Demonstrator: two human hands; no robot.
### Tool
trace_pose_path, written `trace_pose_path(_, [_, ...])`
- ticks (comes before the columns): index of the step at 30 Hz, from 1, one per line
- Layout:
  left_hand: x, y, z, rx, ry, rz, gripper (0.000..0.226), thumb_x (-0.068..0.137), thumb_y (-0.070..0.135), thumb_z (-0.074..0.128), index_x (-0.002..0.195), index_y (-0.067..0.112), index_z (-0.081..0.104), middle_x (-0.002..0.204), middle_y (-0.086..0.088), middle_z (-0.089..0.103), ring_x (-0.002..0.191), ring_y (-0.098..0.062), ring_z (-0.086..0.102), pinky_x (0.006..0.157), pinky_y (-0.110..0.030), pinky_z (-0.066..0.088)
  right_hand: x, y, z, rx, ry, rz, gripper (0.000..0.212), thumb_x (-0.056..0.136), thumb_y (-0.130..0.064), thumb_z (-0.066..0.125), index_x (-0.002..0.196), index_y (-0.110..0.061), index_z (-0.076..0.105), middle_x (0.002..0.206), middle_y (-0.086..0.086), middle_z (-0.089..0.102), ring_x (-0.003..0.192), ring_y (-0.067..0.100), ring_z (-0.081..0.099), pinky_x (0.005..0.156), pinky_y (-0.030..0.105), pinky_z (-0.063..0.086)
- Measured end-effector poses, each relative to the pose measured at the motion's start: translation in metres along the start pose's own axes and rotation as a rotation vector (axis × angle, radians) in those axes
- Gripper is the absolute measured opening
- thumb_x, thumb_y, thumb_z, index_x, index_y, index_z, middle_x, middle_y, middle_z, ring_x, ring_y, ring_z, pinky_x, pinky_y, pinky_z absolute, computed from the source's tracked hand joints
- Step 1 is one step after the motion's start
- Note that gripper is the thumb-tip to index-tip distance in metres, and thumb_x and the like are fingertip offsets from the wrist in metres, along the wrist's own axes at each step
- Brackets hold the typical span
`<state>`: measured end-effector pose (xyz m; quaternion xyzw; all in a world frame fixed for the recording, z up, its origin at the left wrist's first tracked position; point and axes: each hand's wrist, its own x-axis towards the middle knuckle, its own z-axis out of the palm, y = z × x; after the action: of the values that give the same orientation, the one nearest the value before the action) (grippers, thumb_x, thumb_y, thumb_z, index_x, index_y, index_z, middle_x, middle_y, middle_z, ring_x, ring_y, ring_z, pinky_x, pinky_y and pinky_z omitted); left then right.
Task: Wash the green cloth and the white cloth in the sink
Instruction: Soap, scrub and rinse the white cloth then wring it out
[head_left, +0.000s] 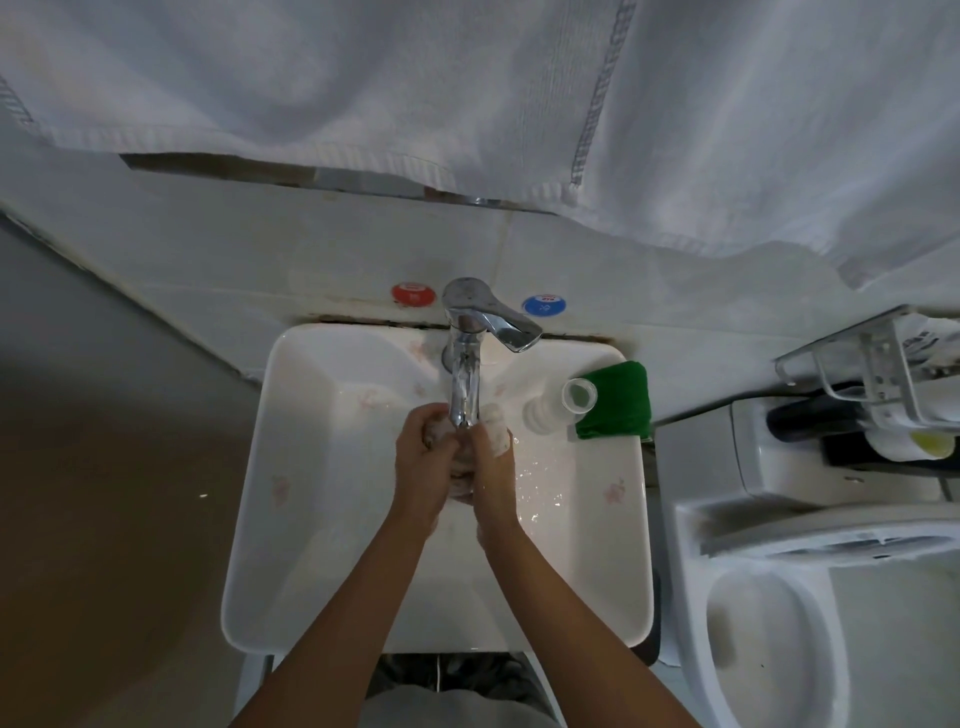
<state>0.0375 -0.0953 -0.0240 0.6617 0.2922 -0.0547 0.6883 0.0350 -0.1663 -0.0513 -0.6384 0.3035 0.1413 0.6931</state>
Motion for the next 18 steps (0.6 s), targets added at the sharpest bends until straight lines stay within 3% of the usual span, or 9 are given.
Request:
trace_pose_path(2, [-0.001, 0.002, -0.001, -0.019, -0.062, 0.04, 0.035, 0.084, -0.01, 0.052, 0.111, 0.014, 0.056, 0.099, -0.001, 0.062, 0.086, -0.014, 0.062, 0.063, -0.014, 0.051, -0.003, -0.003, -0.001, 0.021, -0.026, -0.029, 0.015, 0.077, -0.042, 0.064, 0.086, -0.03, 0.061, 0.088, 0.003, 0.067, 0.083, 0.022, 0.066, 0.074, 0.04, 0.056])
trace_pose_path(3, [-0.003, 0.003, -0.002, -0.032, -0.097, 0.051, 0.038, 0.086, -0.01, 0.05, 0.115, 0.015, 0.054, 0.1, 0.002, 0.062, 0.088, -0.012, 0.062, 0.064, -0.015, 0.052, -0.004, -0.004, -0.001, 0.051, -0.029, -0.051, 0.01, 0.079, -0.033, 0.065, 0.086, -0.027, 0.062, 0.087, 0.006, 0.064, 0.081, 0.023, 0.064, 0.071, 0.04, 0.053])
trace_pose_path(6, [-0.003, -0.002, -0.007, -0.054, -0.199, 0.037, 0.042, 0.091, 0.008, 0.054, 0.13, 0.019, 0.048, 0.114, 0.006, 0.062, 0.1, -0.01, 0.063, 0.076, -0.02, 0.055, -0.006, -0.007, -0.003, 0.175, -0.061, -0.08, 0.028, 0.076, -0.016, 0.064, 0.102, -0.007, 0.061, 0.092, 0.015, 0.064, 0.085, 0.028, 0.064, 0.076, 0.041, 0.053])
trace_pose_path(9, [0.003, -0.005, -0.014, -0.028, -0.29, -0.077, 0.045, 0.085, 0.029, 0.062, 0.129, 0.027, 0.055, 0.118, 0.002, 0.067, 0.108, -0.017, 0.063, 0.09, -0.034, 0.053, -0.009, -0.016, -0.01, 0.174, -0.062, -0.063, 0.04, 0.066, -0.009, 0.056, 0.105, -0.01, 0.064, 0.095, 0.011, 0.068, 0.09, 0.025, 0.065, 0.077, 0.034, 0.054])
trace_pose_path(11, [0.003, -0.001, -0.015, 0.048, -0.237, -0.11, 0.026, 0.092, 0.039, 0.058, 0.114, 0.026, 0.064, 0.105, 0.003, 0.071, 0.101, -0.016, 0.066, 0.084, -0.03, 0.052, -0.011, -0.02, -0.013, 0.134, -0.108, -0.043, 0.051, 0.064, -0.01, 0.055, 0.114, -0.016, 0.063, 0.105, 0.01, 0.069, 0.099, 0.025, 0.065, 0.086, 0.039, 0.054])
trace_pose_path(14, [0.006, 0.001, -0.013, 0.131, -0.113, -0.106, 0.03, 0.094, 0.044, 0.051, 0.102, 0.018, 0.065, 0.097, -0.001, 0.071, 0.092, -0.016, 0.067, 0.08, -0.031, 0.052, -0.014, -0.017, -0.011, 0.094, -0.171, -0.041, 0.067, 0.06, -0.033, 0.064, 0.124, -0.016, 0.059, 0.114, 0.01, 0.068, 0.107, 0.025, 0.064, 0.097, 0.044, 0.048])
trace_pose_path(16, [0.006, -0.004, -0.009, 0.189, -0.075, -0.112, 0.033, 0.094, 0.046, 0.049, 0.102, 0.018, 0.062, 0.098, -0.002, 0.069, 0.092, -0.019, 0.066, 0.082, -0.036, 0.053, -0.014, -0.017, -0.007, 0.134, -0.166, 0.004, 0.056, 0.07, -0.046, 0.068, 0.117, -0.016, 0.061, 0.108, 0.005, 0.07, 0.102, 0.021, 0.066, 0.094, 0.042, 0.05])
trace_pose_path(18, [0.001, -0.01, -0.002, 0.252, -0.017, -0.109, 0.038, 0.094, 0.052, 0.047, 0.103, 0.017, 0.06, 0.098, -0.003, 0.068, 0.09, -0.02, 0.066, 0.081, -0.04, 0.054, -0.012, -0.018, -0.002, 0.126, -0.098, 0.038, 0.04, 0.088, -0.048, 0.059, 0.109, -0.014, 0.063, 0.103, 0.004, 0.07, 0.097, 0.02, 0.067, 0.088, 0.037, 0.052])
